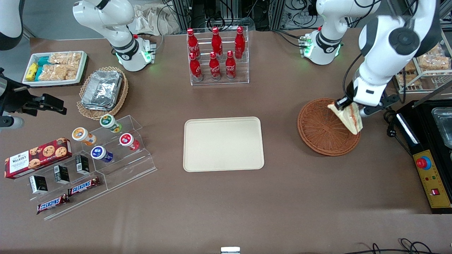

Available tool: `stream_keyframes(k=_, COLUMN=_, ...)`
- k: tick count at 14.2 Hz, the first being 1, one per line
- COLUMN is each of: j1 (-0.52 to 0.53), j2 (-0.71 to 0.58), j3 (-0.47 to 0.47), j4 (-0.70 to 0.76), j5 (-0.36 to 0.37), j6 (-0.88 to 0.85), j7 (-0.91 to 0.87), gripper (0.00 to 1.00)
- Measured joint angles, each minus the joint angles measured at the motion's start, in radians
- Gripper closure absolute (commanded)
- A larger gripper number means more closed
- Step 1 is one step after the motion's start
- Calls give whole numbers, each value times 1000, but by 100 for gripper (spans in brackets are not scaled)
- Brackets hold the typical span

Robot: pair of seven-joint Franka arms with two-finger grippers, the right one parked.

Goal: Place sandwich from basket to tray
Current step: 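Lift the sandwich and carry it with the left gripper toward the tray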

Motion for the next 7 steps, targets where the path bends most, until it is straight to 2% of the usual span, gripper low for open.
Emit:
stream_keyframes(k=3, j1=-6, j2=53, j3=-117, j4=255, j5=-2, j6=-243, j7=47, gripper=100)
stream_keyframes(k=5, j1=-10, j2=118, j3=-208, j4=347, j5=-8, j6=-273, j7=43, gripper=100)
stream_keyframes(k=7, j1=-11, j2=178, j3=-282, j4=378, j5=-38, j6=-241, j7=-3, gripper=100)
